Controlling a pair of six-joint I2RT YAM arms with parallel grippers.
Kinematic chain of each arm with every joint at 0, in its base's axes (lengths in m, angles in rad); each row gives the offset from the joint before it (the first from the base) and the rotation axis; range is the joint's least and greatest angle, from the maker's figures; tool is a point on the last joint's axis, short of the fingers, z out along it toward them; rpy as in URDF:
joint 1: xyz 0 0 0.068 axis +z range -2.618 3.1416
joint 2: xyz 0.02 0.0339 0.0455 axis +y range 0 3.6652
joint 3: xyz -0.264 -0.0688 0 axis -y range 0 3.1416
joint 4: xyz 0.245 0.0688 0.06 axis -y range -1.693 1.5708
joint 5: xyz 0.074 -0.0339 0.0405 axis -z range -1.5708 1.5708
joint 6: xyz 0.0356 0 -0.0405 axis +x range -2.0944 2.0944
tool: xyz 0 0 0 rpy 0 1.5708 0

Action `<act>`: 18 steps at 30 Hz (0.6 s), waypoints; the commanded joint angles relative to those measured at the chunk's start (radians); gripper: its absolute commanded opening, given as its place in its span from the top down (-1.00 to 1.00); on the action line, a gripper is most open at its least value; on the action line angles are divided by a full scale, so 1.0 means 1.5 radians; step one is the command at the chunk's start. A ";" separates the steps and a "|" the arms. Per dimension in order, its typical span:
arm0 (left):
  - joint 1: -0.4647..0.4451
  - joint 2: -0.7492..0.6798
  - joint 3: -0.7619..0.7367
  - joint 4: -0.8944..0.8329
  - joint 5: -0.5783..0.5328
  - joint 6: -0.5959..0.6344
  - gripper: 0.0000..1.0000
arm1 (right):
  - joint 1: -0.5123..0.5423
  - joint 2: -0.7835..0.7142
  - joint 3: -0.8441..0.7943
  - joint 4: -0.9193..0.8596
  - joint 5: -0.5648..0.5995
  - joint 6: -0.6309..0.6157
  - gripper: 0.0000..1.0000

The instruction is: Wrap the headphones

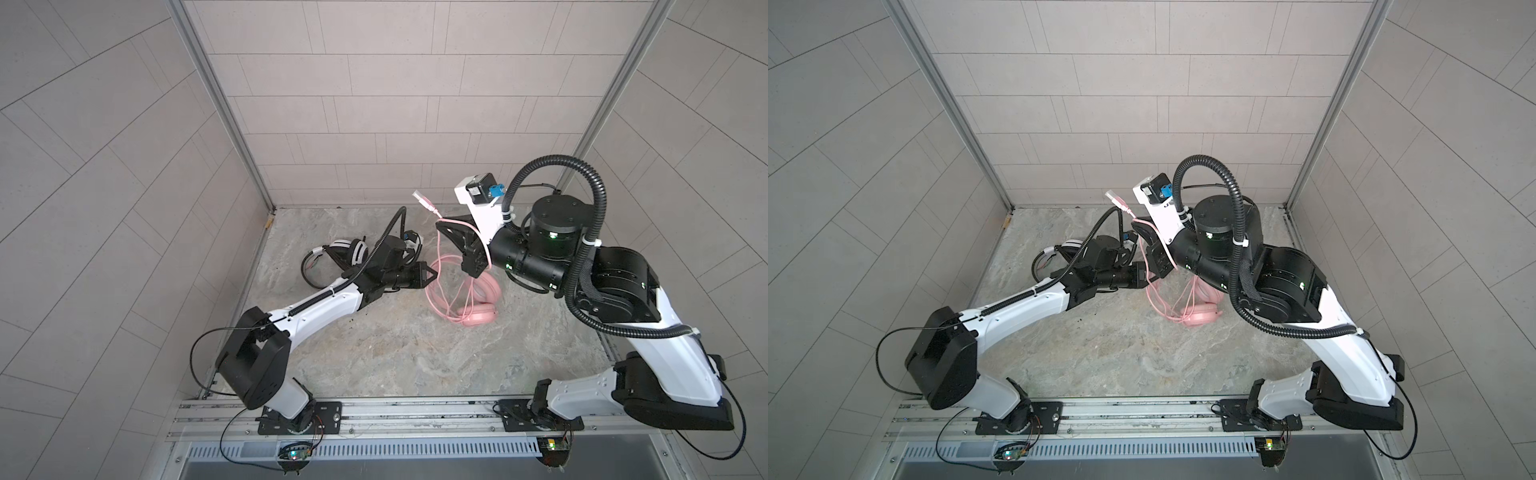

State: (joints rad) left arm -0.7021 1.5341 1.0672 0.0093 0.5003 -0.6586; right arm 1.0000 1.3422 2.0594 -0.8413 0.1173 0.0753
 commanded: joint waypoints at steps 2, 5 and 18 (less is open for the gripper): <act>-0.012 -0.014 -0.005 0.004 0.008 0.046 1.00 | -0.027 0.001 0.026 0.003 0.006 -0.018 1.00; -0.011 -0.033 -0.023 -0.018 -0.012 0.070 1.00 | -0.061 -0.002 0.035 0.003 -0.002 -0.017 1.00; 0.026 -0.085 -0.054 -0.161 -0.100 0.191 1.00 | -0.181 -0.029 0.056 0.007 -0.037 -0.001 1.00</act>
State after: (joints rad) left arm -0.6971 1.4483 1.0103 -0.2073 0.3634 -0.4110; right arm 0.7456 1.3338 2.1246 -0.8421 0.0723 0.0708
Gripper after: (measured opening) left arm 0.084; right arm 0.051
